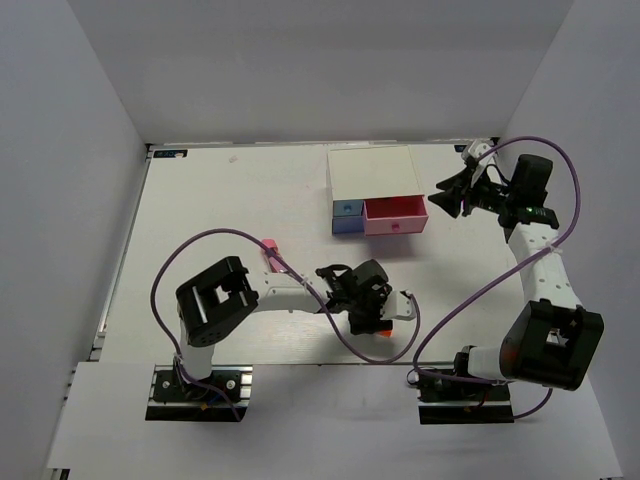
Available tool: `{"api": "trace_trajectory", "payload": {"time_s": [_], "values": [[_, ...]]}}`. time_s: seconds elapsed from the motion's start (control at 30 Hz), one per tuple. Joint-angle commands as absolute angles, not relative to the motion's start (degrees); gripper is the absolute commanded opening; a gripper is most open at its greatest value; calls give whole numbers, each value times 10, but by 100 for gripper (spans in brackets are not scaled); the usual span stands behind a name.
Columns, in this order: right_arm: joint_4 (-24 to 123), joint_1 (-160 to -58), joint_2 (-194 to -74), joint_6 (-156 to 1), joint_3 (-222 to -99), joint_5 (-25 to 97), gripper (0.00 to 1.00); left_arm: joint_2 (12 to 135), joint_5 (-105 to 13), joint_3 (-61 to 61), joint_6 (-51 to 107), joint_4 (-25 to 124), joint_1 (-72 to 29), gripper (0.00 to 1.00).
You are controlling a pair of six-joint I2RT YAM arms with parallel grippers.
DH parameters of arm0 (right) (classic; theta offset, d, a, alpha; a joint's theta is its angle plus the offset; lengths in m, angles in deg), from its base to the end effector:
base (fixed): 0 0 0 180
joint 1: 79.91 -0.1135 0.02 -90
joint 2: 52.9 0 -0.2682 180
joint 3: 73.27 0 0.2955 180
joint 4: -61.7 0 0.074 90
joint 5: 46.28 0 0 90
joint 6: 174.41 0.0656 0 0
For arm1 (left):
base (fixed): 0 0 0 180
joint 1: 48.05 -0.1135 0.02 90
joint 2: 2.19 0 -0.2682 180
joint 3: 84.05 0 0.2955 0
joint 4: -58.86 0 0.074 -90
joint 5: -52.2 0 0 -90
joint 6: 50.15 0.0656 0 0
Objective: Sort the stationery into containers
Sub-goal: Grab a piece of stationery with the left arm, then place the stationery into the container
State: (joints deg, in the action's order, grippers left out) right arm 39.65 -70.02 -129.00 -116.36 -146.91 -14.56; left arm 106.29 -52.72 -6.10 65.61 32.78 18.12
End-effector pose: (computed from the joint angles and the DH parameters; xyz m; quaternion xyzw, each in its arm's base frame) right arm 0.3539 -0.0051 0.3162 -0.3991 0.6707 0.2139 0.5875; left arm 0.1604 -0.4049 0.1030 0.7087 0.6333 -0.2151 0.2244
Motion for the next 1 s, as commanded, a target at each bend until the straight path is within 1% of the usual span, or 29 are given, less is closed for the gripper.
{"api": "trace_trajectory", "payload": {"time_s": [0.0, 0.03, 0.07, 0.13, 0.17, 0.23, 0.27, 0.3, 0.33, 0.37, 0.43, 0.57, 0.73, 0.97], "values": [[417, -693, -1272, -1148, -1462, -168, 48, 1068, -492, -78, 654, 348, 191, 65], [417, -693, -1272, -1147, -1462, -172, 48, 1073, -484, -84, 649, 355, 196, 62], [417, -691, -1271, -1146, -1459, -173, 48, 1073, -477, -84, 643, 355, 196, 52], [417, -690, -1270, -1146, -1458, -175, 48, 1073, -455, -84, 625, 355, 196, 38], [418, -690, -1269, -1146, -1455, -175, 48, 1073, -444, -77, 617, 350, 196, 25], [418, -687, -1266, -1146, -1451, -175, 48, 1073, -425, -54, 593, 345, 188, 15], [417, -686, -1266, -1145, -1448, -175, 50, 1073, -417, -45, 581, 336, 188, 13], [413, -686, -1264, -1146, -1448, -174, 53, 1073, -398, -36, 567, 336, 181, 13], [413, -686, -1262, -1146, -1447, -167, 88, 1064, -385, -20, 557, 329, 181, 13], [411, -686, -1261, -1145, -1443, -159, 90, 1053, -370, -10, 544, 329, 181, 13], [409, -683, -1258, -1144, -1437, -151, 90, 1040, -346, 20, 537, 315, 176, 11], [429, -679, -1243, -1129, -1418, -149, 90, 999, -313, 33, 523, 322, 162, 11], [434, -672, -1236, -1124, -1404, -170, 90, 989, -280, 90, 529, 311, 130, 11], [421, -669, -1230, -1155, -1401, -184, 90, 977, -287, 166, 535, 349, 79, 11]]}}
